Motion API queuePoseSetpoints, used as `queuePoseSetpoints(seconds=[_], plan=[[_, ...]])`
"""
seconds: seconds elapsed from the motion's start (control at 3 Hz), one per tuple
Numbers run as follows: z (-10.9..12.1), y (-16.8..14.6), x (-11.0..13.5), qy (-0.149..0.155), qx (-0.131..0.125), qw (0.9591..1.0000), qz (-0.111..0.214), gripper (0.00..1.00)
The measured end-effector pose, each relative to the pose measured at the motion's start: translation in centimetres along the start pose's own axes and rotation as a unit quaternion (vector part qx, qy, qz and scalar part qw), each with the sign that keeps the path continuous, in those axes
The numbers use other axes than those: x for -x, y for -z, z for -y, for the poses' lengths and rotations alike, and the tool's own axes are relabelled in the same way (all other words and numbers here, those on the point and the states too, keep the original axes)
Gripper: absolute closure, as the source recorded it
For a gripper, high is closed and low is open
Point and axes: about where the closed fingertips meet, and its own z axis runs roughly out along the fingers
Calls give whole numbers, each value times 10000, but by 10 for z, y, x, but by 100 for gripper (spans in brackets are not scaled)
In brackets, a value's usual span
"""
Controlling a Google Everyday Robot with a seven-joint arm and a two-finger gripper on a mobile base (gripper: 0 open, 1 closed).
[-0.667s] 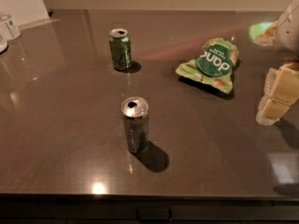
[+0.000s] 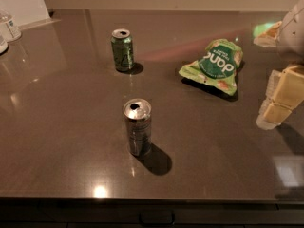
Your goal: Move redbull can near green rice chip bag
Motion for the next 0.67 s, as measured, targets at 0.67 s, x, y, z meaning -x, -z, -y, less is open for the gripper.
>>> queuePoseSetpoints(seconds=[0.67], plan=[[-42, -10, 75, 494, 24, 9900, 1318, 0]])
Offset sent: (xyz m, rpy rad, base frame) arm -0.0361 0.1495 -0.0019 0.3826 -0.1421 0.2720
